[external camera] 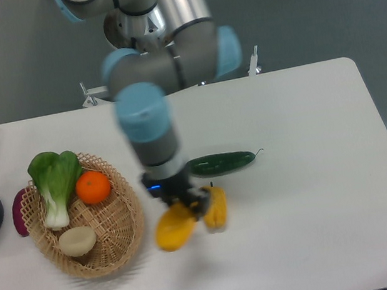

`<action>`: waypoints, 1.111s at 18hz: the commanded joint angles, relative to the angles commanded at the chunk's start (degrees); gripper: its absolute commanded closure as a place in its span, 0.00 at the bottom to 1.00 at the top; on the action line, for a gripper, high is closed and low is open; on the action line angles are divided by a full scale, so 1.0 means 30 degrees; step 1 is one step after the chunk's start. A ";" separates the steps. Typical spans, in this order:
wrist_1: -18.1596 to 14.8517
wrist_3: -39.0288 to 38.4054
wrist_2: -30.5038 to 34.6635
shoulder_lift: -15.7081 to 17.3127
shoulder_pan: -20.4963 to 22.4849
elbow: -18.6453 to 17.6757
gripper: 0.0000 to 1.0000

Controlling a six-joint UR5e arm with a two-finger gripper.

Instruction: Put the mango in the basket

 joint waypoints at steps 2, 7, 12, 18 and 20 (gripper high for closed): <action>0.1619 -0.0088 -0.0059 0.0145 -0.1256 -0.0558 0.61; 0.1741 -0.0089 -0.0175 0.0263 -0.2491 -0.2227 0.46; 0.1887 -0.0059 -0.0176 0.0526 -0.3050 -0.3314 0.29; 0.2414 -0.0031 -0.0059 0.0116 -0.3021 -0.2847 0.00; 0.2385 -0.0030 -0.0030 0.0146 -0.2963 -0.2290 0.00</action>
